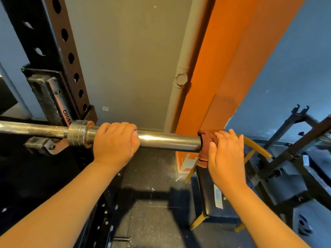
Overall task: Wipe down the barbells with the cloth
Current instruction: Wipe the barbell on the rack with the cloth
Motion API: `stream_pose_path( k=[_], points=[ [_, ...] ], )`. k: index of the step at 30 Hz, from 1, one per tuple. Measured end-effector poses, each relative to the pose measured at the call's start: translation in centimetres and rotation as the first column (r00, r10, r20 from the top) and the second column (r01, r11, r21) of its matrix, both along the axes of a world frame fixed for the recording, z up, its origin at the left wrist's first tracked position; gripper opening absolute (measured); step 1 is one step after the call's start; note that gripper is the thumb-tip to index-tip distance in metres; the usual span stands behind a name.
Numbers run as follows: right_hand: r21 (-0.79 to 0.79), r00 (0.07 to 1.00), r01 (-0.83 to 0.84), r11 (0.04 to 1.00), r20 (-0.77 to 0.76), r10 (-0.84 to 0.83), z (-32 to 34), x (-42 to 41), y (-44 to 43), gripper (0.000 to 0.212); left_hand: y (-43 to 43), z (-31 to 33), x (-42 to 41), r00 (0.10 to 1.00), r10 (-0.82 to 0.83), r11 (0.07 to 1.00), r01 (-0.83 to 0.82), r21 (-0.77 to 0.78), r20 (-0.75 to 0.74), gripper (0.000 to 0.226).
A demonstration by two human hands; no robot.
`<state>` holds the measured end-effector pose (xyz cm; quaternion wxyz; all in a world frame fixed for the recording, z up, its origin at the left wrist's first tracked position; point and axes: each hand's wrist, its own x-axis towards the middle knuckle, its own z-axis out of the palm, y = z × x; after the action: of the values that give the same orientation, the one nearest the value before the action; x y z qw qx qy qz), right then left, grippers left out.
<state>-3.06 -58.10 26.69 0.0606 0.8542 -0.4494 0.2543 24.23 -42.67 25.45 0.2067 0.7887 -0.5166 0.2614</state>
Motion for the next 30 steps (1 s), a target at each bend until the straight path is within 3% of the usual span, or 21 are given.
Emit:
stream_pose_path(
  k=[7, 11, 13, 17, 20, 22, 24, 27, 30],
  points=[
    [0.013, 0.928, -0.353, 0.936, -0.125, 0.352, 0.2, 4.4, 2.8, 0.049, -0.3, 1.7, 0.3, 0.998, 0.060, 0.990, -0.059, 0.129, -0.004, 0.043],
    [0.025, 0.980, -0.163, 0.986, 0.122, 0.158, -0.1, 2.5, 2.2, 0.052, -0.1, 1.9, 0.1, 0.998, 0.064, 0.990, -0.062, 0.125, -0.017, 0.043],
    [0.008, 0.993, -0.083, 0.996, 0.088, 0.082, -0.2, 4.3, 3.8, 0.052, 0.1, 2.0, 0.0, 0.998, 0.066, 0.989, -0.062, 0.133, -0.025, 0.044],
    [-0.051, 0.967, -0.247, 0.968, -0.081, 0.242, -0.9, 10.0, 7.5, 0.055, 0.7, 2.2, -0.4, 0.998, -0.020, 0.992, 0.027, 0.120, -0.063, 0.036],
    [-0.050, 0.941, -0.326, 0.944, -0.114, 0.319, -0.9, 10.4, 7.2, 0.051, 2.9, 1.1, 0.0, 0.986, -0.102, 0.995, 0.104, 0.009, -0.131, 0.028],
    [-0.056, 0.934, -0.349, 0.935, -0.102, 0.342, -0.7, 8.4, 5.7, 0.047, 5.0, 0.0, 0.5, 0.997, 0.032, 0.999, -0.032, 0.001, -0.064, 0.036],
    [-0.041, 0.965, -0.263, 0.964, -0.018, 0.263, -0.5, 6.3, 4.5, 0.046, 7.4, -0.9, 0.9, 0.991, 0.130, 0.991, -0.130, 0.014, -0.029, 0.047],
    [-0.025, 0.991, -0.121, 0.992, 0.052, 0.122, -0.5, 7.1, 5.4, 0.052, 9.5, -1.7, 1.5, 0.995, 0.065, 0.996, -0.061, 0.062, -0.070, 0.066],
    [-0.085, 0.974, -0.220, 0.972, -0.066, 0.215, -0.8, 11.7, 8.9, 0.055, 9.7, -1.9, 1.6, 0.991, 0.039, 0.996, -0.027, 0.090, -0.129, 0.082]
  ],
)
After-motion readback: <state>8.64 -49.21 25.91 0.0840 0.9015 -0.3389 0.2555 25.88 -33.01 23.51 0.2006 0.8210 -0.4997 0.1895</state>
